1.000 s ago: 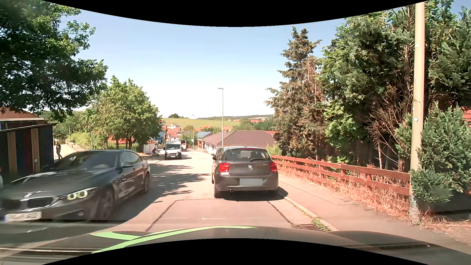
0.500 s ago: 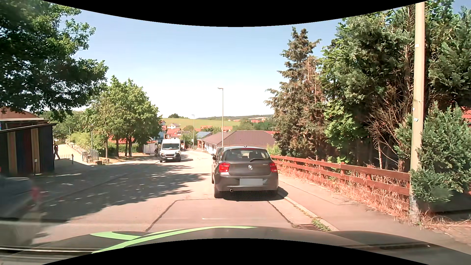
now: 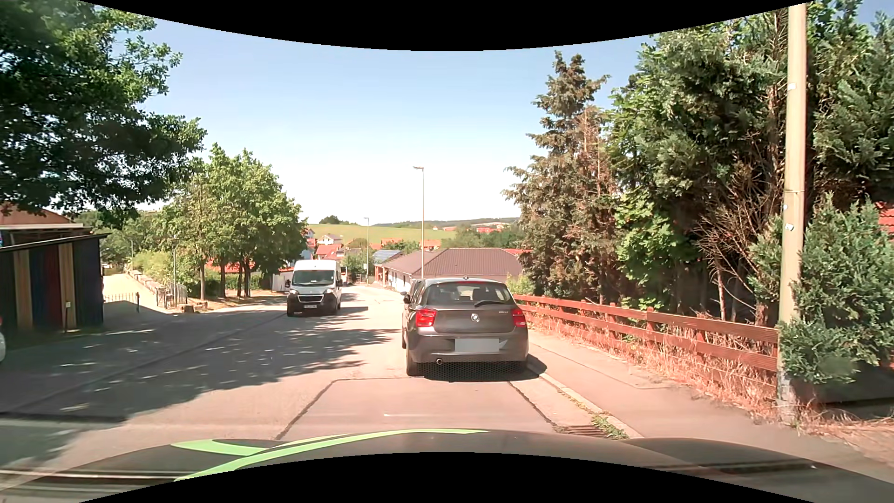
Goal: Follow the waypoints while adhering to traffic rules and regulations
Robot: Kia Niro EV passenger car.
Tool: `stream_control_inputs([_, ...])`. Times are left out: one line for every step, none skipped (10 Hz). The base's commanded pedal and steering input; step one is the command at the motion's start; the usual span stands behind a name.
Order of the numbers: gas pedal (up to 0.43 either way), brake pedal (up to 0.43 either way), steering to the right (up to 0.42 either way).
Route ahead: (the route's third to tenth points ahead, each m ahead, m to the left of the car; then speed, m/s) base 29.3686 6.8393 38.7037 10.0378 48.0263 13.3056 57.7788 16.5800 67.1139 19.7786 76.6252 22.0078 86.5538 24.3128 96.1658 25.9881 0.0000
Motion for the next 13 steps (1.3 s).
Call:
stream_control_inputs([0.000, 0.311, -0.239])
stream_control_inputs([0.000, 0.311, -0.239])
stream_control_inputs([0.000, 0.311, -0.239])
stream_control_inputs([0.000, 0.311, -0.240])
stream_control_inputs([0.000, 0.311, -0.239])
stream_control_inputs([0.000, 0.311, -0.239])
stream_control_inputs([0.000, 0.311, -0.239])
stream_control_inputs([0.000, 0.311, -0.240])
stream_control_inputs([0.000, 0.311, -0.240])
stream_control_inputs([0.000, 0.311, -0.239])
stream_control_inputs([0.000, 0.311, -0.239])
stream_control_inputs([0.000, 0.311, -0.239])
stream_control_inputs([0.000, 0.311, -0.240])
